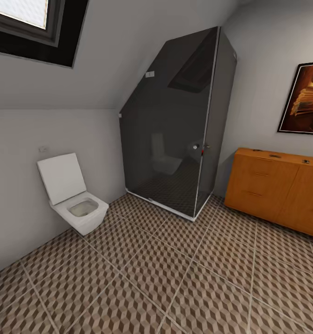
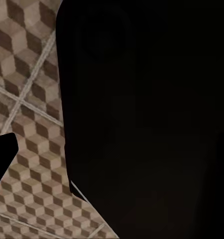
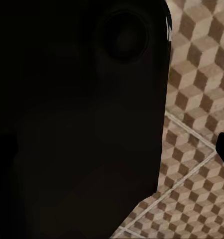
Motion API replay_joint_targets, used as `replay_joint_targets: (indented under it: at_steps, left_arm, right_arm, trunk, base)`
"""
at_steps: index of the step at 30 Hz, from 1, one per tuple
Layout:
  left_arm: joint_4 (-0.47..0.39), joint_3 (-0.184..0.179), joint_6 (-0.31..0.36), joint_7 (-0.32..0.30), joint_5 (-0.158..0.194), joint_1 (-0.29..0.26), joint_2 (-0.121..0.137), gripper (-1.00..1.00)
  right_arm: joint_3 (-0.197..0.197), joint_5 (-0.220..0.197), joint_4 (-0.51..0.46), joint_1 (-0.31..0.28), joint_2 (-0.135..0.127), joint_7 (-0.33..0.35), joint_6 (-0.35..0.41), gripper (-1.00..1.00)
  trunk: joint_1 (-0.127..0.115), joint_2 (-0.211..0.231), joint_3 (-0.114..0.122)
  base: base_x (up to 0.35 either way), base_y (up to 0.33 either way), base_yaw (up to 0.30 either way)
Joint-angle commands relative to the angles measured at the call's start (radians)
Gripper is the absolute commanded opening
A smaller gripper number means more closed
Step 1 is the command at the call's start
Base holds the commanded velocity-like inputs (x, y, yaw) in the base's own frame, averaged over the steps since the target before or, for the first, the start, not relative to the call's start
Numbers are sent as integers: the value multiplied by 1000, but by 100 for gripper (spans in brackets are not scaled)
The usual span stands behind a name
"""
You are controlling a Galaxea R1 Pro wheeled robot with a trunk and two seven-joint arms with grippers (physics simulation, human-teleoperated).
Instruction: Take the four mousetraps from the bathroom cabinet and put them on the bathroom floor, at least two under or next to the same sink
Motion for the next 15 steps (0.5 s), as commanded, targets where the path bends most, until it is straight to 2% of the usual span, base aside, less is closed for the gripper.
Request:
replay_joint_targets:
  at_steps: [1, 15]
  left_arm:
    - [-5, 2, -6, -5, 2, 6, -6, 100]
    - [24, 3, -9, -7, -1, 8, 1, 100]
  right_arm:
    - [5, 3, -6, -2, 6, -3, -4, 100]
    - [5, 3, -24, -2, 9, -3, -6, 100]
  trunk:
    - [0, -1, -1]
    - [0, -1, -1]
  base:
    - [0, 0, 0]
    - [0, 0, 0]
